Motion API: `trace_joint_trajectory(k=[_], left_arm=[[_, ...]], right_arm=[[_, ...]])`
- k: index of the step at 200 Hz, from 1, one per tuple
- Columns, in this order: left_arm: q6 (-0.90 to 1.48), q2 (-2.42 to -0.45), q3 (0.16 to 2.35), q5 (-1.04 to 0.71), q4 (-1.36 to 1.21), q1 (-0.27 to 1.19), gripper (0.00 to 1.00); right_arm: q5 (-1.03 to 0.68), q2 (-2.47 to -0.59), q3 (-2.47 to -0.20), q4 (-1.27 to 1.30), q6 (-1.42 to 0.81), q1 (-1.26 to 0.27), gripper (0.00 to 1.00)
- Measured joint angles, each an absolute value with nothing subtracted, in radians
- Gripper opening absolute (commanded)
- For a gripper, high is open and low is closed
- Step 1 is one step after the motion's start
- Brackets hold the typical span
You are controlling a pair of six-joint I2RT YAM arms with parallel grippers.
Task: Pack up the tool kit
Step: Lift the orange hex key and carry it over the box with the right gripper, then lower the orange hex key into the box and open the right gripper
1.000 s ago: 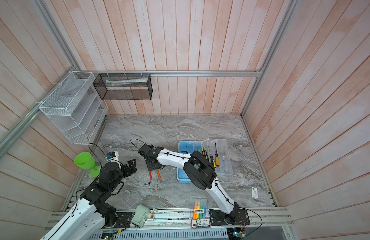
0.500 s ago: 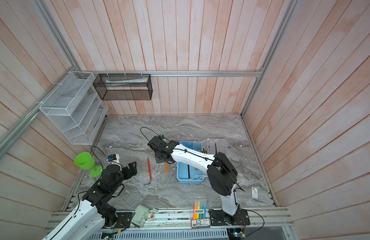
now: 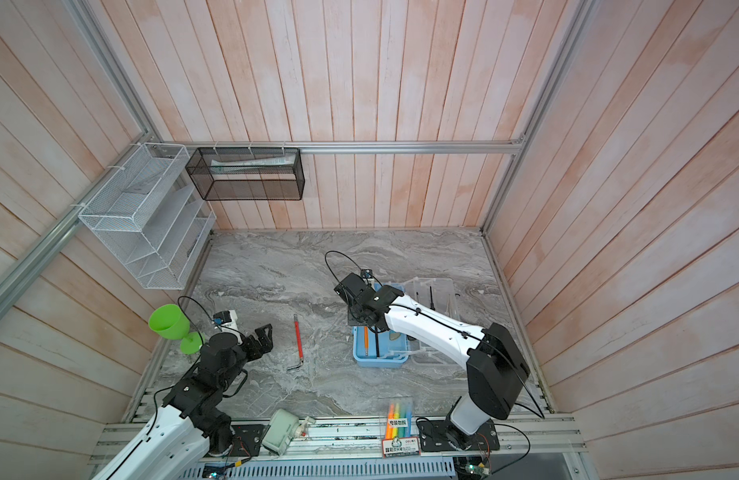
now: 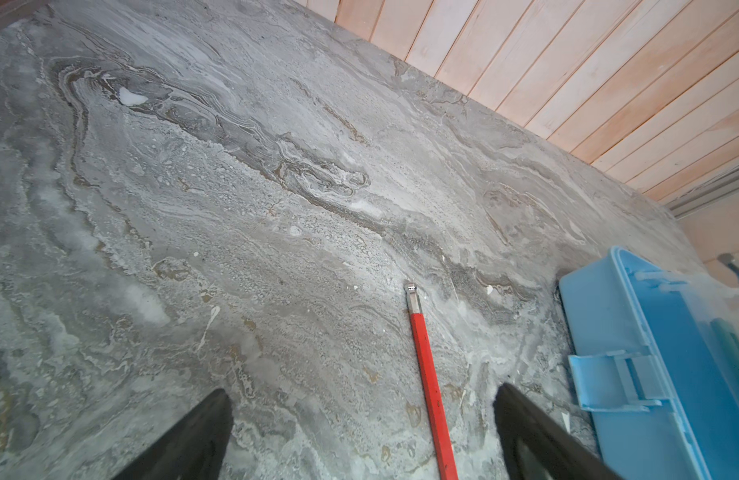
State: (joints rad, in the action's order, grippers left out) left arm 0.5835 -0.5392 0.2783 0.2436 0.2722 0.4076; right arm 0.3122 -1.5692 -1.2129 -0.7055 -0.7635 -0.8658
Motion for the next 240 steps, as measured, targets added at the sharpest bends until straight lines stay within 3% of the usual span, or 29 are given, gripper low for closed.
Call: trace_joint_trajectory(k=[176, 240], left_arm=[[0.582, -0.553, 0.272, 0.239, 0.239, 0.408, 1.00], [0.567, -0.551, 0.260, 0.202, 0.212, 0.408, 1.00]], right_arm=[[0.201, -1.718, -1.134, -0.516, -0.701, -0.755, 0.00], [0.200, -1.768, -1.136, -0.493, -0.645, -0.744, 0.18]])
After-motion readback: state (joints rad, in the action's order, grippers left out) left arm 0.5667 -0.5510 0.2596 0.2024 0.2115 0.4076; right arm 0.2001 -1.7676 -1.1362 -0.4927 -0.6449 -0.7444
